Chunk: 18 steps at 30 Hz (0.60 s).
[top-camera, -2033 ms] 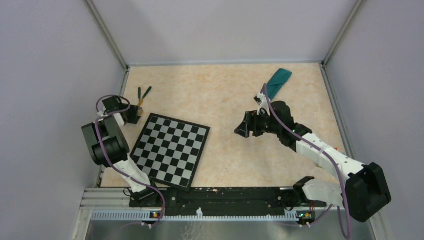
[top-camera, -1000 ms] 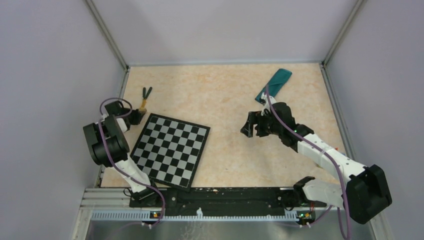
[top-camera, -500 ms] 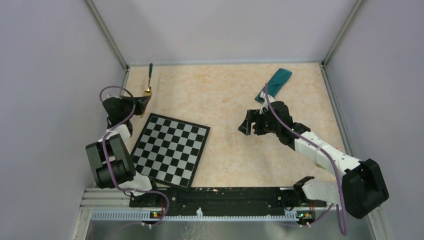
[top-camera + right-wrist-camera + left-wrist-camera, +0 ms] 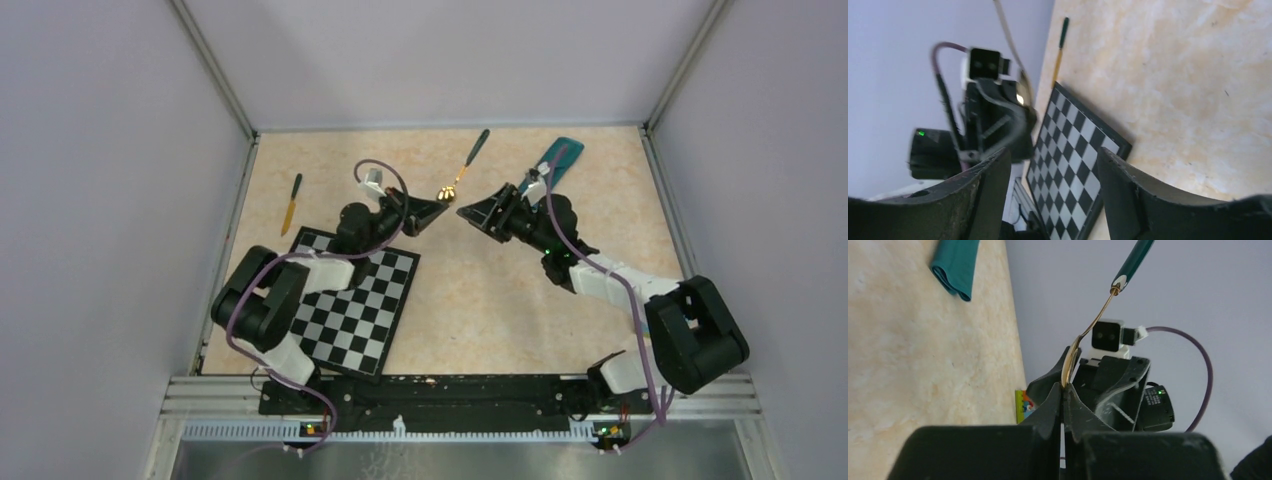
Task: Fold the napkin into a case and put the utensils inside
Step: Pass from the left arm to the right
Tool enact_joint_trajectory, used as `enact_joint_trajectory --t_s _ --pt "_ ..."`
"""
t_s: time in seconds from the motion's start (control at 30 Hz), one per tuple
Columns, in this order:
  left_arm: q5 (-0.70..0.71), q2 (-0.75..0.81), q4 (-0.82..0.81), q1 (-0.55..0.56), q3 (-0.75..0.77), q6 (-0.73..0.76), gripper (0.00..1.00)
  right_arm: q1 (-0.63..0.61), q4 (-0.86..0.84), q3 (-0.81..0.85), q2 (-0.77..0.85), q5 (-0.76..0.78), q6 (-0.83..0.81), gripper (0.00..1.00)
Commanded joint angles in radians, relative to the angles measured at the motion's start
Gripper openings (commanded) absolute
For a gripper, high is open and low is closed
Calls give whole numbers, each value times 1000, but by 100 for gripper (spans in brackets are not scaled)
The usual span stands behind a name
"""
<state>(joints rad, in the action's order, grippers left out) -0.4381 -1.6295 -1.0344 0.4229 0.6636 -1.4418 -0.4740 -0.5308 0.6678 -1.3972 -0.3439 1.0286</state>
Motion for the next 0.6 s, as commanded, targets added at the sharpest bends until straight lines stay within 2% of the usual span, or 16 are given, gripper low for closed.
enact_joint_trajectory --t_s 0.0,0.07,0.1,0.23,0.57 --pt "109 -70 -251 94 1 -62 0 16 -199 -24 80 67 92 60" --pt "131 -101 -298 125 3 -78 0 18 -169 -18 81 72 96 48" --pt "142 -118 -315 139 3 -84 0 20 -148 -23 85 87 102 45" --pt "176 -145 -362 177 4 -97 0 21 -119 -67 127 152 125 41" --pt "217 -178 -393 218 -8 -132 0 23 -95 -91 150 152 92 35"
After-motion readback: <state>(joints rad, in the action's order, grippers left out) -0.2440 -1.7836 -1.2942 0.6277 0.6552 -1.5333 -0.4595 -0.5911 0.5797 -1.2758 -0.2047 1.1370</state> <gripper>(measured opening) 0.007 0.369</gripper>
